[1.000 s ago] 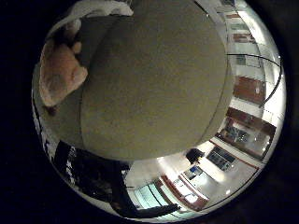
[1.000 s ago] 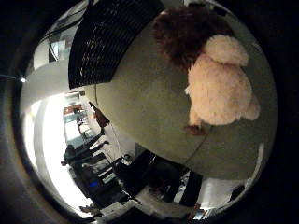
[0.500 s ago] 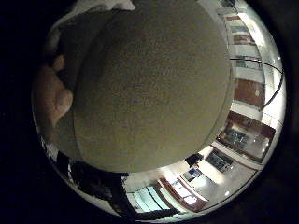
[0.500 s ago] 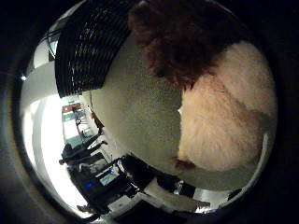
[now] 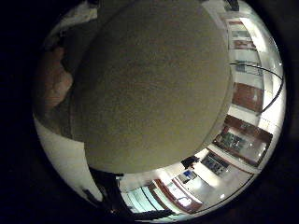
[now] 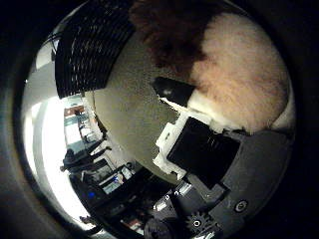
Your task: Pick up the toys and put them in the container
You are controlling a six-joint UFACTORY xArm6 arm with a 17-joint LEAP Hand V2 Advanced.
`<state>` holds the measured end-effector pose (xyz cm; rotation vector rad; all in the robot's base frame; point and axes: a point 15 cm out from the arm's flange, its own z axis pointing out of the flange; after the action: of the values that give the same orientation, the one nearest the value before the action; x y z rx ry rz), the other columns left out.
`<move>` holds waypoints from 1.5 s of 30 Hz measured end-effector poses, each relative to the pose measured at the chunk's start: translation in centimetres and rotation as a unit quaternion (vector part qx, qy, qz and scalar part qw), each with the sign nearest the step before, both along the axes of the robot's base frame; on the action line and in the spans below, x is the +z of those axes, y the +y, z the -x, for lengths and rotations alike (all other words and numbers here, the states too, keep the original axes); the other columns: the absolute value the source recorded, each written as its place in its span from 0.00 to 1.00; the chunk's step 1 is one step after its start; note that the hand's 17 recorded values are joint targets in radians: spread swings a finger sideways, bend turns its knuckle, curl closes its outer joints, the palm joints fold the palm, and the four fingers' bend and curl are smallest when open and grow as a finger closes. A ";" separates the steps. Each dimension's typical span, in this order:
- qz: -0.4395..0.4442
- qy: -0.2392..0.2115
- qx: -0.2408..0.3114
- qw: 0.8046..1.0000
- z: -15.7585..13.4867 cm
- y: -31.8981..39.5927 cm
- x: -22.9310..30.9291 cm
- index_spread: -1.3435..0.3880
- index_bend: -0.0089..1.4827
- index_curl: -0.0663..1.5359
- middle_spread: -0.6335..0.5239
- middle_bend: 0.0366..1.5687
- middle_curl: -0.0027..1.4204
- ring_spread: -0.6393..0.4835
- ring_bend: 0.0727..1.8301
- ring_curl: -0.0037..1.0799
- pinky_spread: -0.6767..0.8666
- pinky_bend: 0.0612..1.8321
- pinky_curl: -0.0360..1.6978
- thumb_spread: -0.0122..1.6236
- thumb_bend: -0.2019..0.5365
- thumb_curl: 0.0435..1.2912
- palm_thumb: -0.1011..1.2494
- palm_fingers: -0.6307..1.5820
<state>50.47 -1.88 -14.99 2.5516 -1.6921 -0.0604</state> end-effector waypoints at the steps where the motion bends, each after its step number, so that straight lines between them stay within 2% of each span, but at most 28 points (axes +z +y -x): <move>1: 0.000 -0.009 -0.003 1.000 -0.5 -0.4 0.5 0.57 0.53 0.45 0.37 0.65 0.49 0.36 0.63 0.49 0.27 0.74 0.16 0.63 0.26 0.25 0.66 0.86; 7: 0.006 -0.039 -0.007 0.999 -2.4 -3.1 3.4 0.61 0.71 0.52 0.41 0.78 0.54 0.38 0.71 0.57 0.31 0.82 0.23 0.62 0.27 0.30 0.77 0.82; 12: 0.009 -0.045 -0.015 0.999 -1.7 -3.8 6.3 0.64 0.76 0.53 0.42 0.82 0.54 0.38 0.74 0.60 0.32 0.83 0.27 0.62 0.26 0.34 0.84 0.80; 19: 0.017 -0.029 -0.022 0.999 0.4 -4.2 12.9 0.65 0.78 0.53 0.43 0.84 0.53 0.38 0.75 0.64 0.32 0.83 0.32 0.61 0.25 0.40 0.87 0.79; 34: 0.051 -0.044 -0.007 0.998 2.4 -4.3 27.5 0.65 0.79 0.52 0.43 0.86 0.51 0.37 0.73 0.69 0.31 0.79 0.42 0.61 0.25 0.48 0.86 0.78; 45: 0.061 -0.024 0.000 0.998 4.9 -3.1 32.8 0.65 0.79 0.52 0.43 0.86 0.51 0.37 0.72 0.71 0.30 0.75 0.48 0.60 0.25 0.50 0.85 0.79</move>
<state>45.60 -5.02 17.85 2.4842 -1.6572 0.1017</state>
